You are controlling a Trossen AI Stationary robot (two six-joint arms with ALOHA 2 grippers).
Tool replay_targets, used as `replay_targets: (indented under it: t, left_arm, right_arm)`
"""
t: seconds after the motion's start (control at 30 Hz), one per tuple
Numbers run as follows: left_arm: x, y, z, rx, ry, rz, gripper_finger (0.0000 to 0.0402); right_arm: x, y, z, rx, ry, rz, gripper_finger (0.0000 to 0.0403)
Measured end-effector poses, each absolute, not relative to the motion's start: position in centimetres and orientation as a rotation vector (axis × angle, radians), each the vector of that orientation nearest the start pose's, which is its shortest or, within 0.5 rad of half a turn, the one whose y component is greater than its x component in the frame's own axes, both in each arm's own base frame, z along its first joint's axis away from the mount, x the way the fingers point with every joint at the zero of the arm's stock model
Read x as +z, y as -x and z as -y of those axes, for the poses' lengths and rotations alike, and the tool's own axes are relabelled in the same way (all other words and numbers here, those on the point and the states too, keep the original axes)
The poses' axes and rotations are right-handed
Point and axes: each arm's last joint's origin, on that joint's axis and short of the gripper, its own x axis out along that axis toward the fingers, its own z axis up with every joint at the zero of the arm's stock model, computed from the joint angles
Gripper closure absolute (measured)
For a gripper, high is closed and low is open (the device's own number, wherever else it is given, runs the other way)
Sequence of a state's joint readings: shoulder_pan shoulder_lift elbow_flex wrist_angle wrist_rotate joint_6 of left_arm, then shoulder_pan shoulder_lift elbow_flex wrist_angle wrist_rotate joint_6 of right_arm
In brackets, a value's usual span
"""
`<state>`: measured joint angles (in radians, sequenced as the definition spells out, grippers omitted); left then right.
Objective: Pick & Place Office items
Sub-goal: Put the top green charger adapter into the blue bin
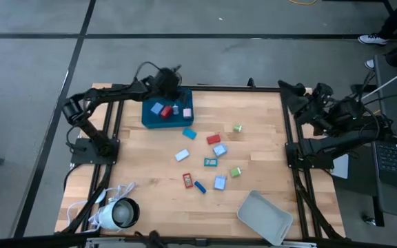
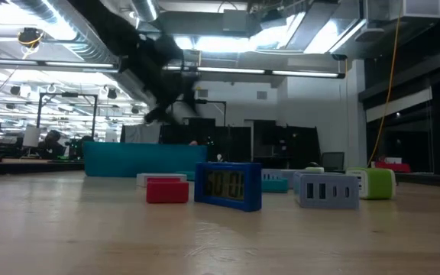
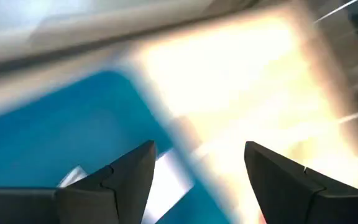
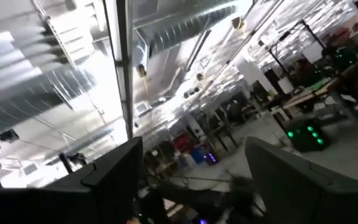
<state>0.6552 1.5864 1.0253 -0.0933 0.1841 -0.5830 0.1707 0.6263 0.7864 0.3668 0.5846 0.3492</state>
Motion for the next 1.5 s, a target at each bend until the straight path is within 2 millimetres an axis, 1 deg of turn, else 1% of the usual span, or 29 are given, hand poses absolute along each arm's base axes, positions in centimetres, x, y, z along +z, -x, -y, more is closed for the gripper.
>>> replay_targets:
  t: [0.07,0.1,0.17,0.23,0.3,0.4,0.47,0.57,0.63,0.7,0.8,0.9,1.07,1.13,1.2,1.33,1.5]
  left_arm:
    - [26.4,-27.6,-20.4,0.534,0.758,-0.224,0.0161]
    - [28.3,-27.4,-20.2,0.496,0.721,-0.106,0.0161]
    - [32.4,-26.5,-19.5,0.424,0.611,0.139,0.0162]
    - [36.6,-24.5,-18.1,0.386,0.491,0.348,0.0163]
    - [39.9,-22.1,-16.4,0.374,0.402,0.485,0.0163]
    - [43.3,-18.0,-13.2,0.369,0.288,0.567,0.0163]
    - [44.6,-15.3,-11.0,0.383,0.241,0.581,0.0163]
    - [45.5,-12.1,-8.2,0.425,0.199,0.573,0.0163]
    - [45.6,-10.3,-6.5,0.458,0.190,0.564,0.0163]
    - [45.3,-8.9,-5.4,0.489,0.202,0.540,0.0163]
    - [44.9,-7.5,-4.3,0.514,0.227,0.510,0.0163]
    - [44.7,-6.8,-3.7,0.518,0.238,0.494,0.0163]
    - [44.1,-7.1,-3.7,0.541,0.251,0.431,0.0163]
    - [44.0,-7.6,-3.9,0.542,0.263,0.415,0.0163]
    - [43.8,-8.3,-4.2,0.544,0.278,0.392,0.0163]
    - [43.4,-9.6,-4.8,0.544,0.293,0.350,0.0163]
    - [42.9,-11.2,-5.4,0.532,0.277,0.285,0.0163]
  right_arm:
    - [39.7,-12.7,-0.6,-0.332,-0.508,0.507,0.0115]
    - [39.3,-13.4,-0.7,-0.352,-0.504,0.465,0.0115]
    - [38.0,-15.1,-0.6,-0.443,-0.494,0.359,0.0115]
    - [37.0,-16.7,-0.1,-0.523,-0.466,0.219,0.0115]
    - [36.4,-18.1,0.8,-0.569,-0.444,0.073,0.0115]
    - [35.9,-19.9,3.0,-0.599,-0.441,-0.109,0.0115]
    - [35.8,-21.1,4.8,-0.580,-0.438,-0.190,0.0115]
    - [34.5,-22.5,7.4,-0.558,-0.435,-0.328,0.0115]
    - [32.8,-23.2,9.0,-0.569,-0.451,-0.448,0.0115]
    - [30.9,-23.5,10.1,-0.572,-0.464,-0.585,0.0115]
    - [28.6,-24.0,10.9,-0.536,-0.459,-0.757,0.0115]
    - [26.9,-24.6,11.0,-0.461,-0.421,-0.888,0.0115]
    - [23.7,-25.0,11.0,-0.330,-0.357,-1.142,0.0115]
    - [22.6,-25.3,10.8,-0.290,-0.328,-1.215,0.0115]
    - [21.9,-25.7,10.8,-0.264,-0.307,-1.251,0.0115]
    - [21.2,-25.9,10.9,-0.241,-0.297,-1.275,0.0115]
    - [21.1,-25.9,11.1,-0.241,-0.296,-1.277,0.0115]
